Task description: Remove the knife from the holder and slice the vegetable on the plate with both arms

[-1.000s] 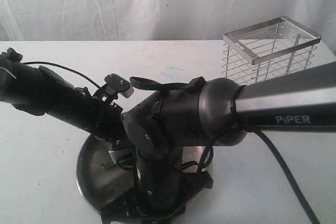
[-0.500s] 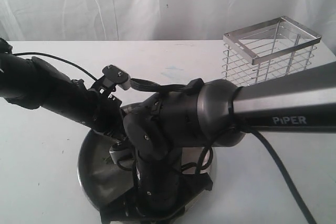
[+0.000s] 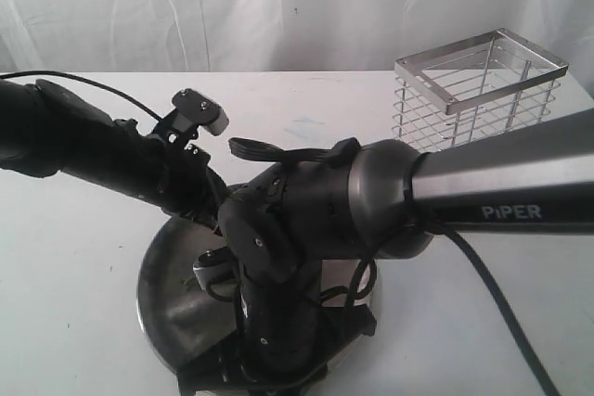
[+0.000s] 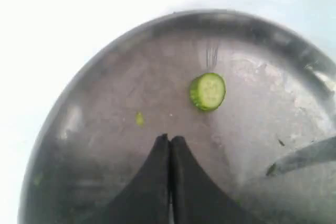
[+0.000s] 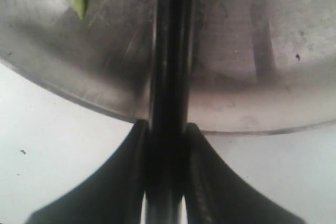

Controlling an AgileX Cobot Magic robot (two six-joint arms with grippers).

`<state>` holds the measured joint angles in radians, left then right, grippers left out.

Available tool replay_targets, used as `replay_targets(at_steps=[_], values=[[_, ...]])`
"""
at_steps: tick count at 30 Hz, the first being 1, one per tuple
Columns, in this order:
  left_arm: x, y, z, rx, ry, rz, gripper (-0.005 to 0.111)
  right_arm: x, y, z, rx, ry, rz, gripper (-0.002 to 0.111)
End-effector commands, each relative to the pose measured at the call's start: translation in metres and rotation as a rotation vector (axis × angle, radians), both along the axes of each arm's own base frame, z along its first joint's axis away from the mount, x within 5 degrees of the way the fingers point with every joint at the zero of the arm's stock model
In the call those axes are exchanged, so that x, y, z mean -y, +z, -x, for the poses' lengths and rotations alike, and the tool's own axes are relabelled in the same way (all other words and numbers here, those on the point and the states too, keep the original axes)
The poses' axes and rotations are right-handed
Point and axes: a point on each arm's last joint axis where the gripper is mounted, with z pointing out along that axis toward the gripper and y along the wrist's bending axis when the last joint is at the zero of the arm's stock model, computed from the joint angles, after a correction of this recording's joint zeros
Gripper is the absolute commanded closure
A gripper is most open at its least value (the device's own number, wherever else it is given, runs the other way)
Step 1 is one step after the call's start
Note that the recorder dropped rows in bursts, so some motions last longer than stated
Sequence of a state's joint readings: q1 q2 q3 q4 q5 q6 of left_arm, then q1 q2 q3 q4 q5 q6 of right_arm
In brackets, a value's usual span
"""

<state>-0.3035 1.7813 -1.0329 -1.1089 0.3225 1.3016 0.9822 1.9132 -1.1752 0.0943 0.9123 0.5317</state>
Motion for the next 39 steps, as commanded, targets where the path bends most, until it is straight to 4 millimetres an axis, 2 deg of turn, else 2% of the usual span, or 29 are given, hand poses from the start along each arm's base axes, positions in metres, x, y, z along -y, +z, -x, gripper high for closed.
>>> replay_targets(at_steps=[1,6,13,22,25,28,33,39], values=[[0.000,0.008,0.007,0.004,-0.051,-0.001,0.107,0.003,-0.002,0.000,0.002,0.024,0.019,0.108],[0.000,0.005,0.010,-0.007,-0.092,-0.025,0.107,0.003,0.001,0.000,0.008,0.022,0.011,0.108],[-0.007,-0.024,0.011,-0.047,-0.051,-0.098,0.107,0.003,0.001,0.000,0.007,0.022,0.012,0.108],[-0.007,-0.025,0.010,-0.042,-0.048,-0.100,0.107,0.003,0.001,0.000,0.004,0.020,0.011,0.108],[-0.006,-0.031,0.009,-0.063,-0.031,-0.086,0.107,0.003,0.001,0.000,0.004,0.020,0.011,0.108],[-0.002,-0.035,0.000,-0.144,0.143,0.040,0.107,0.003,0.001,0.001,0.000,0.018,0.011,0.108],[0.000,-0.033,-0.001,-0.156,0.135,0.064,0.107,0.004,0.001,0.001,-0.002,0.018,0.014,0.108],[0.000,-0.050,-0.001,-0.190,0.112,0.026,0.107,0.004,0.001,0.001,-0.002,0.018,0.014,0.108]])
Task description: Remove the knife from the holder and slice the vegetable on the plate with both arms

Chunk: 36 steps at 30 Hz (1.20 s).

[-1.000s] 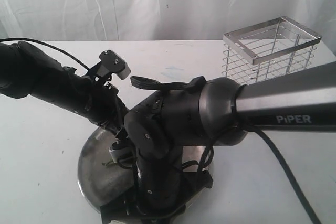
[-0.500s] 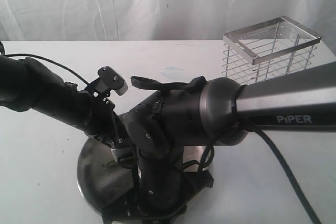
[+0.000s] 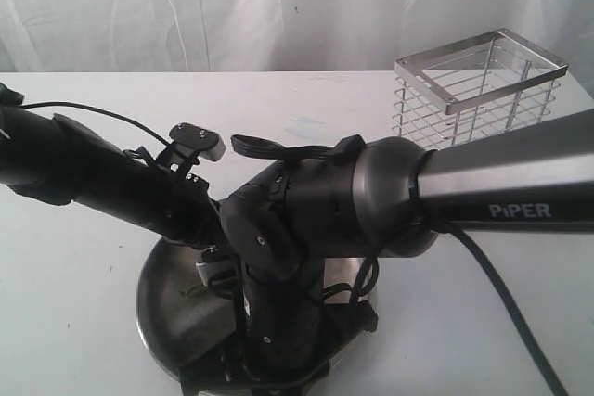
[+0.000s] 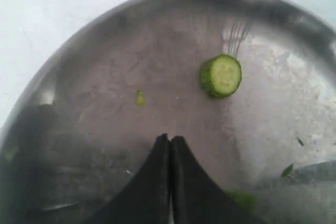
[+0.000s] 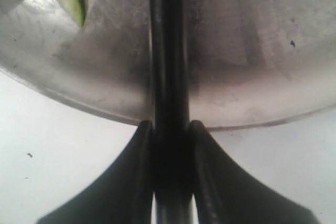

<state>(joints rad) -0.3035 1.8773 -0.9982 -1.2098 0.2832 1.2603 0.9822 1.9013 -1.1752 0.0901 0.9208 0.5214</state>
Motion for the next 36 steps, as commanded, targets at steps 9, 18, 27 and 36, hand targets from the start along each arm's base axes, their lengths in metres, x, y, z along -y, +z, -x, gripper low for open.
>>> replay_targets(at_steps=[9,18,27,36], values=[[0.000,-0.035,0.003,-0.093,-0.062,-0.054,0.107,0.002,-0.003,0.000,0.001,0.007,0.011,0.108],[-0.005,-0.048,0.011,-0.128,-0.044,-0.087,0.107,0.019,0.008,-0.010,-0.010,-0.006,0.060,0.108],[0.000,-0.032,0.005,-0.099,-0.050,-0.036,0.107,0.026,0.007,-0.005,-0.081,0.032,0.133,0.108],[0.005,0.005,0.011,-0.064,-0.083,0.061,0.107,0.026,0.007,-0.006,-0.078,0.047,0.132,0.108]])
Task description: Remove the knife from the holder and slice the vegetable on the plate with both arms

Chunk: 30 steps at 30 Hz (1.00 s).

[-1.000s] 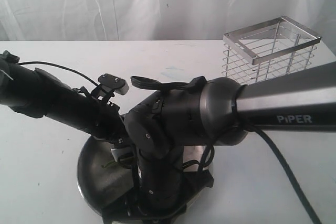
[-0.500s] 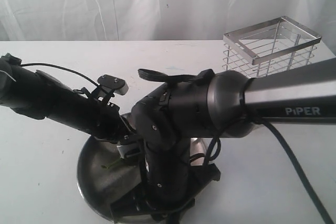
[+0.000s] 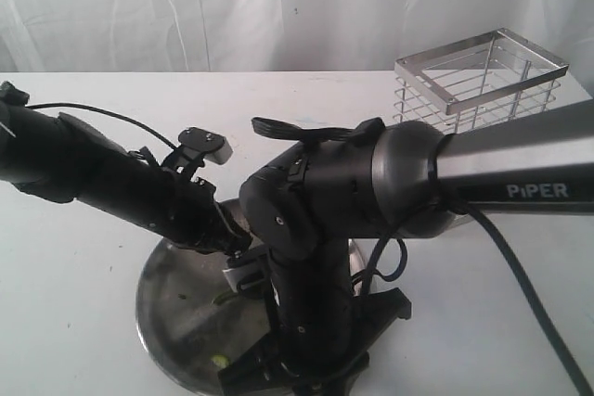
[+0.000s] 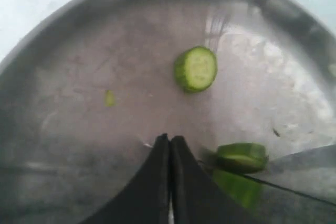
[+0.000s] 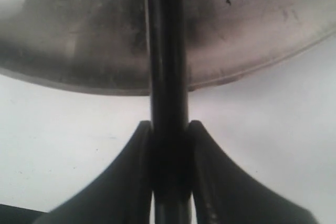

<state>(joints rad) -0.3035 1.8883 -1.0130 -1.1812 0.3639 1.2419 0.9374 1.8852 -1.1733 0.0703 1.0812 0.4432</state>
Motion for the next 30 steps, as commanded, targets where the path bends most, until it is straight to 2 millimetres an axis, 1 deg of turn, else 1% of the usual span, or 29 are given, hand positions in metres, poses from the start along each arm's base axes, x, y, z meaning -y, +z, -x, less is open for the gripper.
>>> replay_targets(at_steps=[1,10,15,19,28,30], values=[[0.000,0.004,0.009,-0.030,-0.022,0.029,0.107,0.005,0.002,-0.001,0.000,-0.007,0.015,0.108],[0.003,-0.004,0.005,-0.054,0.031,0.086,0.107,0.004,0.001,-0.002,0.007,-0.008,0.006,0.108],[0.006,-0.006,0.000,-0.093,0.122,0.162,0.107,0.003,0.001,-0.003,0.016,-0.009,-0.005,0.108],[0.006,-0.014,0.000,-0.107,0.119,0.148,0.107,0.003,0.001,-0.003,0.016,-0.009,-0.005,0.108],[0.005,-0.037,0.004,-0.178,0.079,0.092,0.107,0.004,0.001,-0.004,0.030,0.005,0.008,0.108],[0.006,-0.039,0.006,-0.204,0.073,0.098,0.107,0.007,0.001,-0.005,0.037,0.022,0.030,0.108]])
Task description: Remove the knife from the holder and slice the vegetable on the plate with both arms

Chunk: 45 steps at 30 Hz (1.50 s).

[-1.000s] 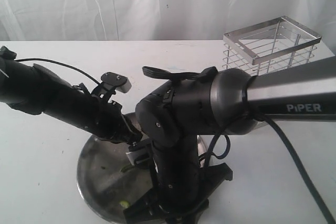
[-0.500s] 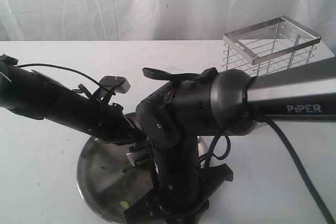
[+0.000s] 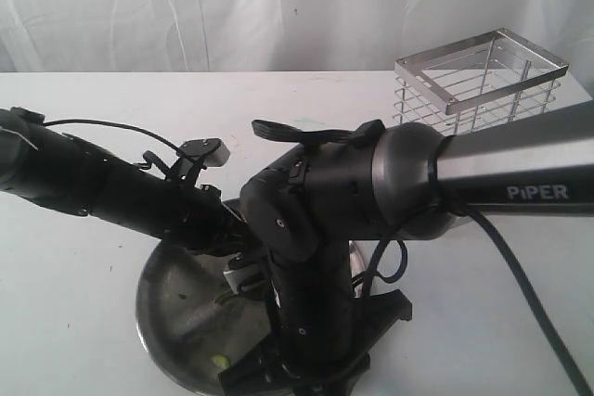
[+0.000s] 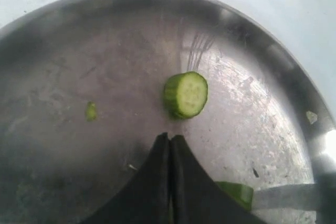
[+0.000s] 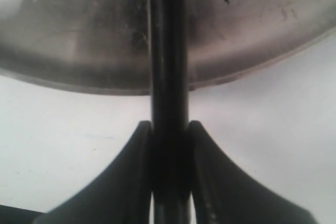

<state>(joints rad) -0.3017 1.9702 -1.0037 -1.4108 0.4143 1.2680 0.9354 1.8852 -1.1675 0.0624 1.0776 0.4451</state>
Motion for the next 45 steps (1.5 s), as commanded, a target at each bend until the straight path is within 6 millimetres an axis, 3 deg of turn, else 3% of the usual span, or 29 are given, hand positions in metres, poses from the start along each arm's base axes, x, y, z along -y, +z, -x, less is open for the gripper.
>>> replay_targets(at_steps=[1,7,16,21,24,27,38,45], values=[[-0.001,-0.016,0.010,-0.073,-0.067,-0.027,0.107,0.007,0.002,-0.005,0.037,0.044,0.044,0.108],[0.006,-0.012,0.017,-0.132,-0.118,0.057,0.107,0.015,0.003,-0.012,0.096,0.167,0.125,0.108],[0.007,-0.006,0.013,-0.113,-0.111,0.075,0.107,0.020,0.004,-0.018,0.117,0.196,0.149,0.108],[0.003,0.049,0.007,0.090,-0.098,0.049,0.107,0.022,0.005,-0.021,0.150,0.222,0.173,0.108],[-0.008,0.091,0.016,0.238,-0.040,0.000,0.107,0.023,0.016,-0.021,0.179,0.224,0.157,0.108],[-0.024,0.110,0.030,0.340,0.068,-0.070,0.107,0.026,0.032,-0.020,0.217,0.239,0.121,0.108],[-0.069,0.116,0.081,0.479,0.322,-0.256,0.107,0.043,0.092,-0.007,0.326,0.347,-0.016,0.108],[-0.091,0.104,0.108,0.431,0.410,-0.246,0.107,0.069,0.113,-0.016,0.265,0.344,-0.159,0.108]])
